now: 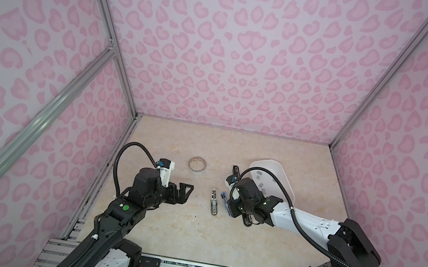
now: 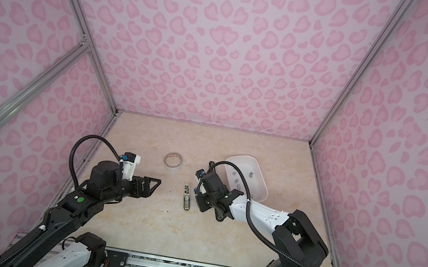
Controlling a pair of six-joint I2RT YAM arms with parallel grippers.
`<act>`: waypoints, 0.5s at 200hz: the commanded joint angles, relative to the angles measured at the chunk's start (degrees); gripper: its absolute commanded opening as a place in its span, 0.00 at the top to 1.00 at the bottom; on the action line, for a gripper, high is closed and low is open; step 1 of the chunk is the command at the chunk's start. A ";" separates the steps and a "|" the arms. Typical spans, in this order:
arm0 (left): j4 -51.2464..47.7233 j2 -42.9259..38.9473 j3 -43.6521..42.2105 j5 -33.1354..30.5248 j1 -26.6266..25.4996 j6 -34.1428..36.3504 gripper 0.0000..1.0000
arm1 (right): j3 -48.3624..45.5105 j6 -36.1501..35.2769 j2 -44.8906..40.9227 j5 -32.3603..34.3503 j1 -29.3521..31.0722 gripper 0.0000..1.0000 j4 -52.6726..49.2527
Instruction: Load the staples into the stapler
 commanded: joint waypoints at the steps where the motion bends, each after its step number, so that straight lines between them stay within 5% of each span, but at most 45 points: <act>1: 1.58 0.42 0.68 1.84 -0.01 1.49 0.03 | 0.15 -0.46 1.13 0.41 0.06 0.92 1.69; 100: 4.48 2.91 0.31 3.42 -0.02 2.78 0.03 | 0.11 -0.26 2.99 1.39 0.02 0.94 0.70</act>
